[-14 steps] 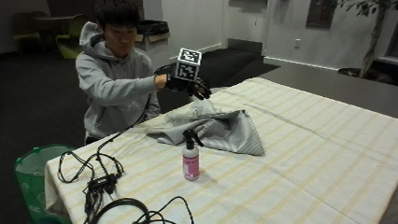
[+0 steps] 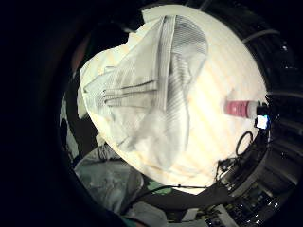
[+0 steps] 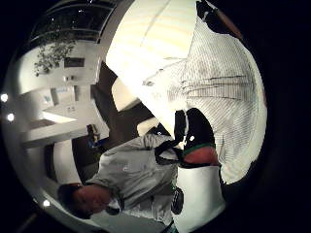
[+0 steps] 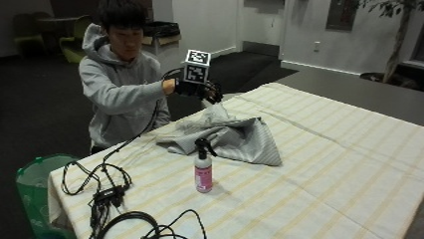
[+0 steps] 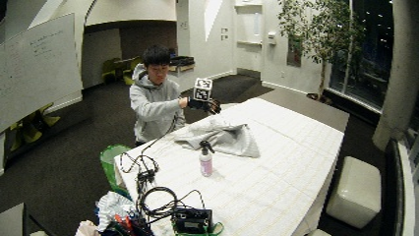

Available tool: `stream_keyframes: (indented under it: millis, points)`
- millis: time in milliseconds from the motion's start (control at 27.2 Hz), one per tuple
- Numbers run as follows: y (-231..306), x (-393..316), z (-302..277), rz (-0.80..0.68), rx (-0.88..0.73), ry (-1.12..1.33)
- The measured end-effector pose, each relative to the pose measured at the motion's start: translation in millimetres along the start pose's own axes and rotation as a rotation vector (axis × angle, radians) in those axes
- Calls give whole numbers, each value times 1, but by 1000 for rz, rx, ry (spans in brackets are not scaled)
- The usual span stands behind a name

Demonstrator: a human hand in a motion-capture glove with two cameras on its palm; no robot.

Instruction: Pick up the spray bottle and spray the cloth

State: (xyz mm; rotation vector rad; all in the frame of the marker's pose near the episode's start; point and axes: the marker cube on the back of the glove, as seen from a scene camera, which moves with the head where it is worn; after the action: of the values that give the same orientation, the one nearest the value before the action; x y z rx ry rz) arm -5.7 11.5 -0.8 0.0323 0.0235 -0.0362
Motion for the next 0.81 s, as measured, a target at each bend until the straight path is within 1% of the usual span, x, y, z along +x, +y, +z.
stream_keyframes:
  millis: [147, 294, 551, 808]
  points:
    - [5, 1, 1, -8, 28, 8]
    - [10, 4, 1, -24, 109, 32]
    - [23, 12, -3, -44, 334, 55]
    - [44, 37, -6, -35, 578, 57]
